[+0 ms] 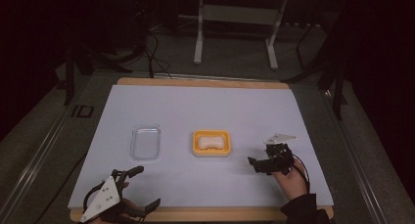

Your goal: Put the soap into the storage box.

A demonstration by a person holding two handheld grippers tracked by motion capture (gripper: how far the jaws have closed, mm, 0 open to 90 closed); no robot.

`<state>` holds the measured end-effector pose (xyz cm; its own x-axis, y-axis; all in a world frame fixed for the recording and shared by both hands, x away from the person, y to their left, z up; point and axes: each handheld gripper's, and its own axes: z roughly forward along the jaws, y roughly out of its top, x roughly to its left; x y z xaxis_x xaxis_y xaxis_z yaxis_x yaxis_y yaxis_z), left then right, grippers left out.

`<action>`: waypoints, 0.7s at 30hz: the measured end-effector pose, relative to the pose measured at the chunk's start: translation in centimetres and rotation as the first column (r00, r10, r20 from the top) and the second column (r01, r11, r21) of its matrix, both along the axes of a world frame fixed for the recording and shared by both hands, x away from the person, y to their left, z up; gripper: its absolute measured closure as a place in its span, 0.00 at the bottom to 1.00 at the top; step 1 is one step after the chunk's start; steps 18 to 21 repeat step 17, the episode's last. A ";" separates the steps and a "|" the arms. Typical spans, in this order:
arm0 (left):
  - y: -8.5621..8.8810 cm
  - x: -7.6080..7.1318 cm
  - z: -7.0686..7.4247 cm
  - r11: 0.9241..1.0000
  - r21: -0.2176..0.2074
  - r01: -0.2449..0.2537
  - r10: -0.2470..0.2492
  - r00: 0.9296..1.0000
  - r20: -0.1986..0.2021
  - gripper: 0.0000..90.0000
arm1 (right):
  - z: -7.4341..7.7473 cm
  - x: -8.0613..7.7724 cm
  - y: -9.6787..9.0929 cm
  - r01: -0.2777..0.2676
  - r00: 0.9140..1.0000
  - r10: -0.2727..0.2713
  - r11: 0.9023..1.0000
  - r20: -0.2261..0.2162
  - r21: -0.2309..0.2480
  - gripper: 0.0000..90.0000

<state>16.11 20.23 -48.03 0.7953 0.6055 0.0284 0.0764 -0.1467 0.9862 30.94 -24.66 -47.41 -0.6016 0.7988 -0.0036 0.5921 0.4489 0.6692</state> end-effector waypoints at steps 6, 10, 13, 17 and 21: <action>0.0 0.0 0.0 1.000 0.000 0.012 -0.012 1.000 0.001 0.00 | -0.2 -0.3 -0.5 0.010 1.000 -0.010 1.000 0.025 0.029 0.15; 0.0 -0.1 0.0 1.000 0.002 0.011 -0.011 1.000 0.001 0.00 | -0.3 -0.3 -0.7 0.016 0.999 -0.018 0.999 0.034 0.042 0.15; -0.1 -0.1 0.0 1.000 0.002 0.011 -0.011 1.000 0.002 0.00 | -0.3 -0.3 -0.8 0.022 0.999 -0.023 0.999 0.036 0.040 0.15; -0.1 -0.1 0.0 1.000 0.004 0.011 -0.011 1.000 0.002 0.00 | -0.4 -0.3 -0.7 0.023 0.999 -0.024 0.999 0.033 0.037 0.15; -0.1 -0.1 0.0 1.000 0.004 0.011 -0.011 1.000 0.002 0.00 | -0.4 -0.3 -0.7 0.023 0.999 -0.024 0.999 0.033 0.037 0.15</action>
